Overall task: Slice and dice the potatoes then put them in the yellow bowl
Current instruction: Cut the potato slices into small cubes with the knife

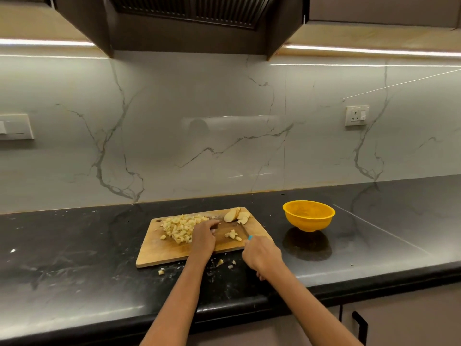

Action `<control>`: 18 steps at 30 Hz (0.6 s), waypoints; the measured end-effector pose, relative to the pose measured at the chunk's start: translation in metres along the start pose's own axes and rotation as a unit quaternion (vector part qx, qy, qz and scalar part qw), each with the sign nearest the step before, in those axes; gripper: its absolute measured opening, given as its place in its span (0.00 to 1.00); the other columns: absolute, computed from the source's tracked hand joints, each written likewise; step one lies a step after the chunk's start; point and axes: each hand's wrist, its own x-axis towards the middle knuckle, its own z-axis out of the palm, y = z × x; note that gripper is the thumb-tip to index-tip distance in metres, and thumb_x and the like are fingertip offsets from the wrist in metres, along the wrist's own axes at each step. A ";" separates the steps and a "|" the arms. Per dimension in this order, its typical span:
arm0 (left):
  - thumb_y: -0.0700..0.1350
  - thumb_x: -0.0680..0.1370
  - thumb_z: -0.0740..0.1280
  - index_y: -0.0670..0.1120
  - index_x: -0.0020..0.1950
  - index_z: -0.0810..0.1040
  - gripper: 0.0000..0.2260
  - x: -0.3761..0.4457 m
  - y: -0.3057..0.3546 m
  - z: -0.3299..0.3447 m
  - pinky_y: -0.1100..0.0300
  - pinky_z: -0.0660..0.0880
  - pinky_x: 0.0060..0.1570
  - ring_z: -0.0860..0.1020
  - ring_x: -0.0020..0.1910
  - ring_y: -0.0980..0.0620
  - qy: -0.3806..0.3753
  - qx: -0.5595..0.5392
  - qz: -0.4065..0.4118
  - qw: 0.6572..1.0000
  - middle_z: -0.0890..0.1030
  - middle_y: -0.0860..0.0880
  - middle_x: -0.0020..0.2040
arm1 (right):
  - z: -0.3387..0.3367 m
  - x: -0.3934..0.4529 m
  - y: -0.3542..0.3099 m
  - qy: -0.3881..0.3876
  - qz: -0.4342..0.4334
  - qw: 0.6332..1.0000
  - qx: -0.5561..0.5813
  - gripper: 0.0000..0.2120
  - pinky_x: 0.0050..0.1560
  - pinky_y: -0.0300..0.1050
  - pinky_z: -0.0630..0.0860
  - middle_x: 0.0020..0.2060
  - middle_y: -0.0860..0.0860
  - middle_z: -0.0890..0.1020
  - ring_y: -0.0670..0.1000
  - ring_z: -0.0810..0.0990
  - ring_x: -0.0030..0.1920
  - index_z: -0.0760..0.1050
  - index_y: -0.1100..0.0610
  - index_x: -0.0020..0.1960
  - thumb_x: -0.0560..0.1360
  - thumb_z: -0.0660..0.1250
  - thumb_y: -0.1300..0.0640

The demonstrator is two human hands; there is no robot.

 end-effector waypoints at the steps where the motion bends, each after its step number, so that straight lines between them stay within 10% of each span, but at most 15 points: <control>1: 0.31 0.77 0.62 0.43 0.64 0.76 0.17 -0.001 0.000 -0.001 0.61 0.66 0.63 0.74 0.62 0.49 0.001 -0.002 0.001 1.000 0.78 0.45 0.62 | 0.000 0.000 0.002 0.000 -0.002 1.000 -0.012 0.12 0.53 0.49 0.79 0.51 0.59 0.82 0.58 0.82 0.51 0.76 0.63 0.50 0.80 0.56 0.58; 5: 0.37 0.76 0.65 0.42 0.64 0.76 0.16 0.000 0.005 0.001 0.61 0.66 0.63 0.74 0.62 0.50 -0.042 -0.020 0.042 0.998 0.78 0.46 0.62 | 0.001 -0.001 0.000 -0.028 -0.028 0.999 -0.014 0.13 0.55 0.49 0.78 0.53 0.59 0.81 0.58 0.81 0.53 0.69 0.59 0.38 0.80 0.55 0.58; 12: 0.47 0.74 0.70 0.46 0.50 0.82 0.07 0.006 0.014 0.006 0.70 0.70 0.46 0.73 0.43 0.62 -0.166 0.010 0.132 0.977 0.82 0.50 0.49 | -0.002 0.038 0.010 0.126 -0.041 0.987 0.095 0.19 0.45 0.44 0.73 0.51 0.55 0.80 0.53 0.79 0.50 0.74 0.61 0.59 0.82 0.51 0.49; 18: 0.49 0.77 0.65 0.51 0.49 0.80 0.06 0.017 -0.011 -0.012 0.58 0.65 0.59 0.73 0.52 0.56 -0.040 0.235 0.123 0.963 0.80 0.54 0.49 | 0.010 0.078 0.008 0.183 -0.081 0.957 0.209 0.16 0.40 0.47 0.79 0.38 0.53 0.77 0.50 0.79 0.38 0.71 0.58 0.46 0.82 0.53 0.48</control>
